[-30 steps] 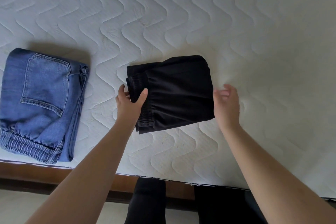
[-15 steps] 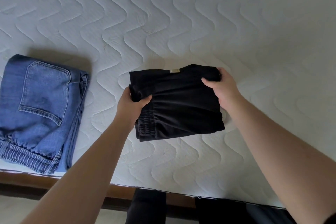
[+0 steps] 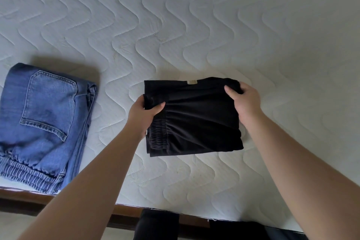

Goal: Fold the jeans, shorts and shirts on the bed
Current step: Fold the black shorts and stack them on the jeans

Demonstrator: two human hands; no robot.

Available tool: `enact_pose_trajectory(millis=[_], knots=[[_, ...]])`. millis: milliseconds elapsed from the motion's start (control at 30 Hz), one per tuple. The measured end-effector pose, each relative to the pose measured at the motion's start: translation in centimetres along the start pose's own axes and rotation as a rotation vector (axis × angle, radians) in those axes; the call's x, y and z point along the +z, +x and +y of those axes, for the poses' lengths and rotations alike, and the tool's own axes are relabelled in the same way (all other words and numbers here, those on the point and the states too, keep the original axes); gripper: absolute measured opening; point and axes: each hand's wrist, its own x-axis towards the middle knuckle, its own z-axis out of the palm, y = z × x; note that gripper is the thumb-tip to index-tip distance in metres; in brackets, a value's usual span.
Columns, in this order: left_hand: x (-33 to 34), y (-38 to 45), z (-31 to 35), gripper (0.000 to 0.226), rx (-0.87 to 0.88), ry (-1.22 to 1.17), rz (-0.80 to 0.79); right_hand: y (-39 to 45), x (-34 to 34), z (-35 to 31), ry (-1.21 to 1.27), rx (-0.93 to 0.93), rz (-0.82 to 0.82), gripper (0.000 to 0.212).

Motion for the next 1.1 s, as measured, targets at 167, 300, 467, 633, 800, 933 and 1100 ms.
enact_pose_trajectory(millis=[167, 300, 467, 633, 800, 933, 1100], knots=[[1.1, -0.6, 0.3, 0.057, 0.016, 0.218, 0.220, -2.2, 0.3, 0.3, -0.239, -0.098, 0.220, 0.039], [0.4, -1.7, -0.1, 0.066, -0.053, 0.348, 0.136, -4.0, -0.6, 1.8, -0.448, -0.125, 0.035, 0.045], [-0.1, -3.5, -1.4, 0.064, 0.008, 0.354, -0.007, -5.3, 0.0, 2.9, -0.537, -0.199, 0.030, 0.052], [1.5, -5.0, -2.1, 0.048, 0.168, 0.474, 0.117, -5.7, -0.1, 3.3, -0.453, -0.274, 0.035, 0.047], [1.4, -7.6, -2.0, 0.043, 0.196, 0.398, 0.159, -8.0, -1.3, 2.6, -0.372, -0.339, 0.052, 0.041], [-0.2, -11.6, -1.1, 0.039, 0.202, 0.352, 0.129, -12.2, -3.0, 1.2, -0.332, -0.369, 0.063, 0.036], [-3.4, -18.3, 1.5, 0.034, 0.204, 0.299, 0.076, -18.9, -5.0, -1.8, -0.267, -0.324, 0.012, 0.035]])
